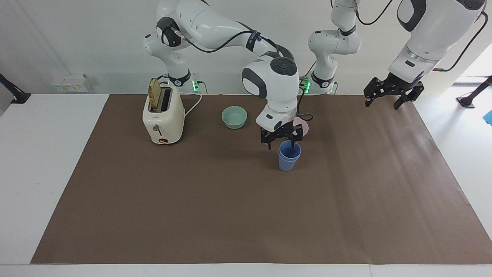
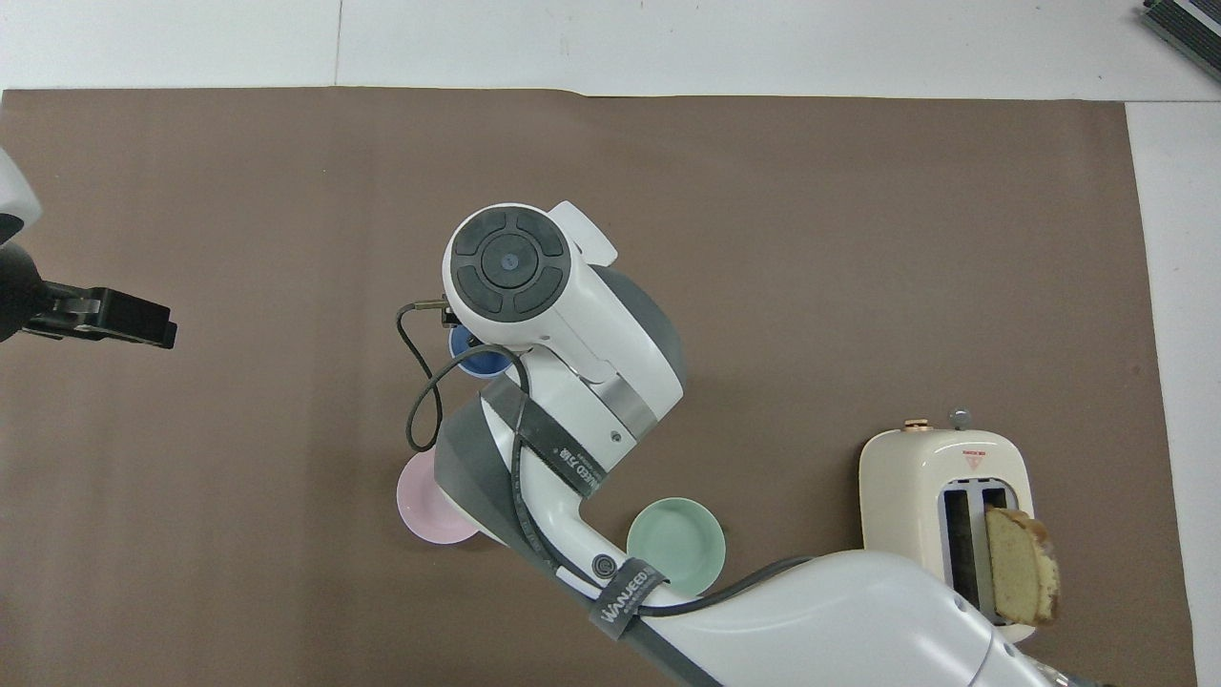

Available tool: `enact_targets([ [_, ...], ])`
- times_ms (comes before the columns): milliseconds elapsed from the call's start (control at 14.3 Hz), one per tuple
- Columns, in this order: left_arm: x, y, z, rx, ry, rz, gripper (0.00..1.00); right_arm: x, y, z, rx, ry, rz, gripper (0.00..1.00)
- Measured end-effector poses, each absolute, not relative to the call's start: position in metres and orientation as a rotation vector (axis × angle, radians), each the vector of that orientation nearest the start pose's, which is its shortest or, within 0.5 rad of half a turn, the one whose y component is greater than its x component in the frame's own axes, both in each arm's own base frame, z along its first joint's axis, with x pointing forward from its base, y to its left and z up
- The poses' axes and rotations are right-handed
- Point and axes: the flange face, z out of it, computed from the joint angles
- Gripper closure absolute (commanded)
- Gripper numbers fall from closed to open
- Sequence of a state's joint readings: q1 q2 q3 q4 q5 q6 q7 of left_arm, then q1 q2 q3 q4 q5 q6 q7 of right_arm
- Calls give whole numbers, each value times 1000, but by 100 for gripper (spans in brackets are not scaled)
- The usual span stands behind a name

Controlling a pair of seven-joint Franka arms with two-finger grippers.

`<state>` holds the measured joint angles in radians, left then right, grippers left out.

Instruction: Stack blue cups with both arms

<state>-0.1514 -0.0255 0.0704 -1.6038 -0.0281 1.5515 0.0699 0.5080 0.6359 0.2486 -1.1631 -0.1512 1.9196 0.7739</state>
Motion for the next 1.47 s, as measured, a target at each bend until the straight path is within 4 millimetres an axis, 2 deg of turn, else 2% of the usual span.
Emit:
enact_targets([
  [140,542,-47,621,-3162,240,43,0,592,448,456,-3059,81,-148,0],
  [280,542,-47,621,-3162,240,43,0,604,415,478,-3081,96,-140,0],
  [561,542,-47,621,-3162,240,43,0,616,338,537,-3132,104,-119,0],
  [701,542,-47,621,-3162,241,43,0,621,298,560,-3148,113,-112,0],
  [1052,542,-47,621,-3162,241,43,0,635,204,591,-3176,168,-77,0],
  [1192,542,-47,621,-3162,241,43,0,633,180,601,-3187,164,-55,0],
  [1332,542,-47,621,-3162,241,43,0,626,164,617,-3193,142,-53,0],
  [1472,542,-47,621,-3162,241,43,0,620,139,635,-3190,128,-55,0],
])
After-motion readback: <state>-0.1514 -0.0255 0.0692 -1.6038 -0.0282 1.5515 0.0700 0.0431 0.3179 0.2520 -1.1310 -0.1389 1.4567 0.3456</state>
